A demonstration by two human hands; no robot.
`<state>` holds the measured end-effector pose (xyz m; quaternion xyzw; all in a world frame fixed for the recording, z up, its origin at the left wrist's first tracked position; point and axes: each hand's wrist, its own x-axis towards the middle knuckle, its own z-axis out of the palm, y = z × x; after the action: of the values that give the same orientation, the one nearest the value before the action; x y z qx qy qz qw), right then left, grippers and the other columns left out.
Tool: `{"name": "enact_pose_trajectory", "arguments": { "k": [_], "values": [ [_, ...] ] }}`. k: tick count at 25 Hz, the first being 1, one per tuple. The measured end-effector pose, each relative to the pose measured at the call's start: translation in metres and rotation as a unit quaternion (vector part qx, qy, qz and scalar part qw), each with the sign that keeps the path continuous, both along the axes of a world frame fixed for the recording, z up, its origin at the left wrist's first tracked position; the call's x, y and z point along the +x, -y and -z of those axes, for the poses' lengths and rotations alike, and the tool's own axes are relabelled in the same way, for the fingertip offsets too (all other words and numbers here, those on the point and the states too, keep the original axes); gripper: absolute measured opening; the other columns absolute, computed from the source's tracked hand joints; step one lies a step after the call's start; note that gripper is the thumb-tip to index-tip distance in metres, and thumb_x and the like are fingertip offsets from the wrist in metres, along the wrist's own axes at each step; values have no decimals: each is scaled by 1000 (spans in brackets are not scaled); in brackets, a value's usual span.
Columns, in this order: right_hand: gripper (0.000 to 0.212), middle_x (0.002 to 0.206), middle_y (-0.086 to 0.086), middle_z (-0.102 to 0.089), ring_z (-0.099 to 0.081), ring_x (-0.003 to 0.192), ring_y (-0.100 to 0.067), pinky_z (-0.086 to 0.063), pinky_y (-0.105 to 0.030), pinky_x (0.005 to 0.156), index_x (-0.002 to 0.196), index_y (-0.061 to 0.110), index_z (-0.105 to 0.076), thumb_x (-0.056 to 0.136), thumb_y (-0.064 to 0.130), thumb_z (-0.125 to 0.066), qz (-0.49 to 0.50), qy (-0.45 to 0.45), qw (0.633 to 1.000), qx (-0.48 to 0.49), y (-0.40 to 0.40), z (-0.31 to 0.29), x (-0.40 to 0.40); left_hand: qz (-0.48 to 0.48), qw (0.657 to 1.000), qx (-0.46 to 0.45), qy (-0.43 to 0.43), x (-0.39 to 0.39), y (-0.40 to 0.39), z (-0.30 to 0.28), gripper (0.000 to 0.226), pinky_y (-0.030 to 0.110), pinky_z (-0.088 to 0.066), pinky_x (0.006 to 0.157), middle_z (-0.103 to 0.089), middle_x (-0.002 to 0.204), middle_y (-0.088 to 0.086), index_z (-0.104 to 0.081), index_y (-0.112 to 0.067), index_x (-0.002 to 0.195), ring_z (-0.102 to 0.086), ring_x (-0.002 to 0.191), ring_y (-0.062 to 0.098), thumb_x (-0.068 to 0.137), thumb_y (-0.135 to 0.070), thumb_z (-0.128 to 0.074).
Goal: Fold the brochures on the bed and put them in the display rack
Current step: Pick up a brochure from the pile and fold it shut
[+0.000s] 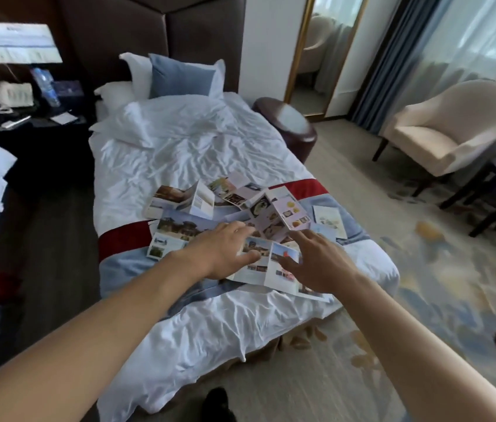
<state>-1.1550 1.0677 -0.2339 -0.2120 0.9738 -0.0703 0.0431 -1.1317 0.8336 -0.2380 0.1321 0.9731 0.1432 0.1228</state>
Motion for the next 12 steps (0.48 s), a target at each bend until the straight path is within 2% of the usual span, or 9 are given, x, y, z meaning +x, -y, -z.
{"name": "enact_pose_trajectory", "arguments": {
  "k": [5, 12],
  "values": [
    [66, 150, 1, -45, -47, 131, -23, -46, -41, 95, 149, 31, -37, 92, 60, -52, -42, 21, 999, -4, 24, 34, -93, -25, 1000, -6, 16, -90, 18, 34, 73, 45, -29, 115, -18, 164, -3, -20, -25, 157, -21, 148, 20, 97, -63, -36],
    [66, 147, -2, -46, -52, 126, -27, -46, -41, 94, 149, 28, -35, 93, 59, -52, -91, 62, 994, 8, 49, 58, -205, -73, 996, -4, 53, -177, 34, 62, 75, 43, -34, 109, -22, 160, -5, -20, -27, 156, -25, 144, 20, 95, -66, -39]
  ]
}}
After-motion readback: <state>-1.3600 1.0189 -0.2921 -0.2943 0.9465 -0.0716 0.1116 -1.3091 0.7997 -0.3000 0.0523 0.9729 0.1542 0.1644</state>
